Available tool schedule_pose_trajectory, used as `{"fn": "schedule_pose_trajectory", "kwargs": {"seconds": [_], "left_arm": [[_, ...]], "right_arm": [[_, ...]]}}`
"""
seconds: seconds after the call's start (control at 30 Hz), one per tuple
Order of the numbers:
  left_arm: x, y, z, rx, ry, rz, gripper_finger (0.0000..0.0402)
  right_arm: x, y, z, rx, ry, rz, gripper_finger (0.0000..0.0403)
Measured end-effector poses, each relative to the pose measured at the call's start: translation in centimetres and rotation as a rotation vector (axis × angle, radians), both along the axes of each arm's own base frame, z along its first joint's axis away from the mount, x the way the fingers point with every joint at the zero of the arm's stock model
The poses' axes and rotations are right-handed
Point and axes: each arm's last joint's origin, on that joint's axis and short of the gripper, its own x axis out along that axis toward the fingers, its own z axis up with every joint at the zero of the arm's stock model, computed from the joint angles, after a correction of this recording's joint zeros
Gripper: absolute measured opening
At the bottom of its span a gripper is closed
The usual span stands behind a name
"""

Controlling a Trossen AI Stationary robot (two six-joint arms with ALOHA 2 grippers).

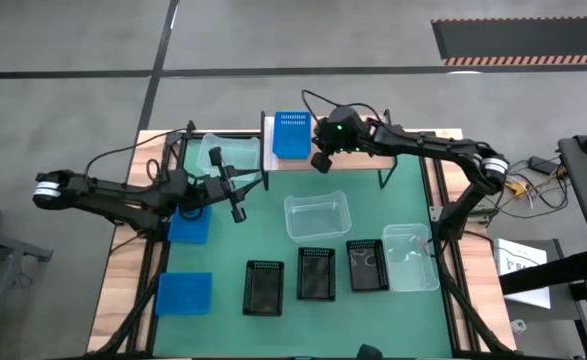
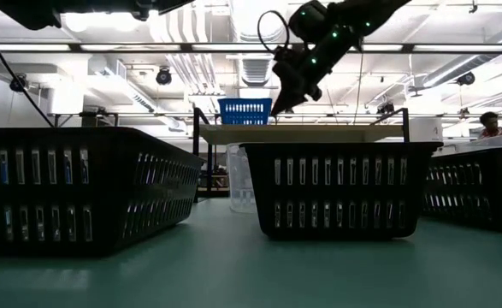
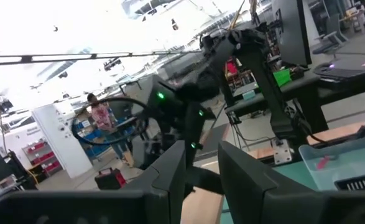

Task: Stack baskets on shelf by color
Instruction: Put the top right blue bin on the shelf, then put the center transparent bin on the shelf

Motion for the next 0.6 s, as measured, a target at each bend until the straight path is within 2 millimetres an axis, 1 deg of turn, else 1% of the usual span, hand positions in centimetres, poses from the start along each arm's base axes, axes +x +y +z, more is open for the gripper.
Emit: {"fn": "schedule_pose_trajectory", "kwargs": {"seconds": [0.17,0.27,0.4,0.5,0.6], "left_arm": [[0.0,0.0,0.0,0.000,0.001,0.000,0.0080],[0.1,0.0,-0.2,-0.005,0.014,-0.002,0.0080],[0.1,0.0,-0.8,-0.067,0.028,-0.016,0.0080],[0.0,0.0,-1.3,-0.108,0.032,-0.025,0.0080],[0.0,0.0,-1.7,-0.149,0.031,-0.034,0.0080]], "right_arm": [[-0.3,0.2,0.8,0.038,0.073,-0.011,0.0009],[-1.3,1.2,1.8,0.073,0.087,-0.016,0.0009],[-3.0,4.0,3.5,0.091,0.146,0.050,0.0009],[-4.2,6.9,4.6,0.080,0.222,0.165,0.0009],[-5.3,10.1,5.5,0.091,0.260,0.326,0.0009]]}}
